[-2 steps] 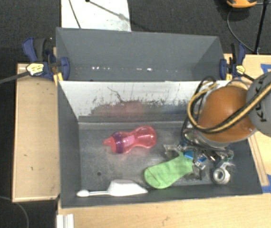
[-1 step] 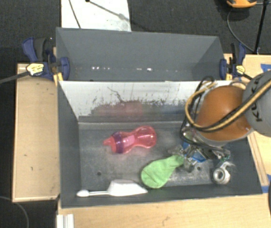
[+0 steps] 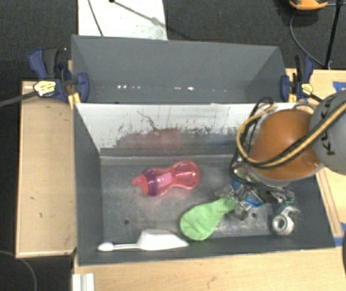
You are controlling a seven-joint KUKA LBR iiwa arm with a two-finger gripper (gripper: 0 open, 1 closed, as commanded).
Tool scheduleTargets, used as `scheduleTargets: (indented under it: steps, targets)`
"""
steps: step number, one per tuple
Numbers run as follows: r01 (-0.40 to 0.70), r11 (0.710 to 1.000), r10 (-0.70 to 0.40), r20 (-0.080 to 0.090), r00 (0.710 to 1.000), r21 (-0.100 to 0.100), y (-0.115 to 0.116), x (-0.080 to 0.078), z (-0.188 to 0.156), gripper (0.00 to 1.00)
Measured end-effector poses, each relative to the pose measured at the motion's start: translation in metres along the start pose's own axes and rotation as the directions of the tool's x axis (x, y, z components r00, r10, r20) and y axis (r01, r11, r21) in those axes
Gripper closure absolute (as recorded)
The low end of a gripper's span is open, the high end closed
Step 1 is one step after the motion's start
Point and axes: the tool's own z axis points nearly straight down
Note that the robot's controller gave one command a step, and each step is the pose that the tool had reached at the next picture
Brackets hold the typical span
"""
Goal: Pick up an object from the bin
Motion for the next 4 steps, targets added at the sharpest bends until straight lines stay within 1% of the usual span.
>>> scheduleTargets:
  steps: [1, 2, 3, 4]
  targets:
    - [0.0, 1.0, 0.0, -0.002, 1.0, -0.002, 0.001, 0.001, -0.002, 1.0]
    - [-0.002, 1.0, 0.002, -0.009, 1.0, -0.008, 0.002, 0.002, -0.022, 1.0]
    - [-0.003, 1.0, 0.003, -0.002, 1.0, -0.002, 0.001, 0.001, -0.044, 1.0]
    - [-0.004, 1.0, 0.004, -0.002, 1.0, -0.002, 0.001, 0.0, -0.058, 1.0]
